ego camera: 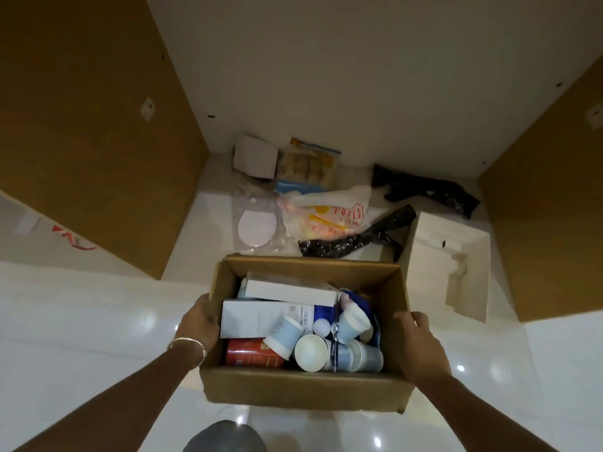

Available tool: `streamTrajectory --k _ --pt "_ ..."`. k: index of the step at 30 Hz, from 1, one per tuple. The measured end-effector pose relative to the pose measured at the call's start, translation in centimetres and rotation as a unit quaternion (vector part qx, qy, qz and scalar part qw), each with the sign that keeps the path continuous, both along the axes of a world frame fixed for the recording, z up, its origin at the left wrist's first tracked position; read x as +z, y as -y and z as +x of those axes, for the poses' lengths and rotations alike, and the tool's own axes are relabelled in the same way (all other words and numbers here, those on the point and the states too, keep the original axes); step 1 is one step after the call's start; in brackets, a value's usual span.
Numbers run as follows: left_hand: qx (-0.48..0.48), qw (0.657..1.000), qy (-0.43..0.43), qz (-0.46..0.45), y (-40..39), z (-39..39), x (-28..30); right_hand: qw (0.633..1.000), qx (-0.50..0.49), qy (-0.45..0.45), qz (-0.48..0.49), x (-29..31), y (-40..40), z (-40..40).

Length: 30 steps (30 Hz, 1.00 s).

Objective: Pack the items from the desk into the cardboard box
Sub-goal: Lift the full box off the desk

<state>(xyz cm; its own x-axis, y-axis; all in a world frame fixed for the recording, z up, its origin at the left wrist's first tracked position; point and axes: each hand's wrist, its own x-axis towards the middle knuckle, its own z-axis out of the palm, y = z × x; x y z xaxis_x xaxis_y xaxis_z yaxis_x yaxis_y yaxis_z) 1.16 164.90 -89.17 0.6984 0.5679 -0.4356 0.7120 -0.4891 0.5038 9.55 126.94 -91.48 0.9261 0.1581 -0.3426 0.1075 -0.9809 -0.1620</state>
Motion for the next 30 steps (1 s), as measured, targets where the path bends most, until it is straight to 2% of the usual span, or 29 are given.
streamTrajectory --k 8,11,17,25,28,30 --pt "-0.007 0.998 0.057 -0.011 -1.9 6.3 -8.9 0.996 -0.066 0.025 0.052 -7.6 -1.5 5.6" --pt "0.005 0.996 0.088 -0.006 -2.8 8.8 -10.8 0.996 -0.048 0.054 0.05 -9.5 -1.8 7.8" --pt "0.033 0.99 0.135 -0.001 -4.0 13.2 -12.2 0.995 -0.045 0.069 0.06 -10.4 -2.8 11.9" --pt "0.056 0.978 0.191 -0.055 -5.0 16.0 -13.3 0.994 -0.021 0.098 0.046 -11.3 -3.5 15.5" --pt "0.054 0.979 0.182 -0.079 -4.9 16.0 -13.0 0.995 -0.024 0.087 0.035 -10.7 -3.7 15.2" --pt "0.009 0.986 0.146 -0.076 -4.9 15.5 -12.5 0.997 -0.021 0.057 0.049 -9.7 -3.7 14.7"
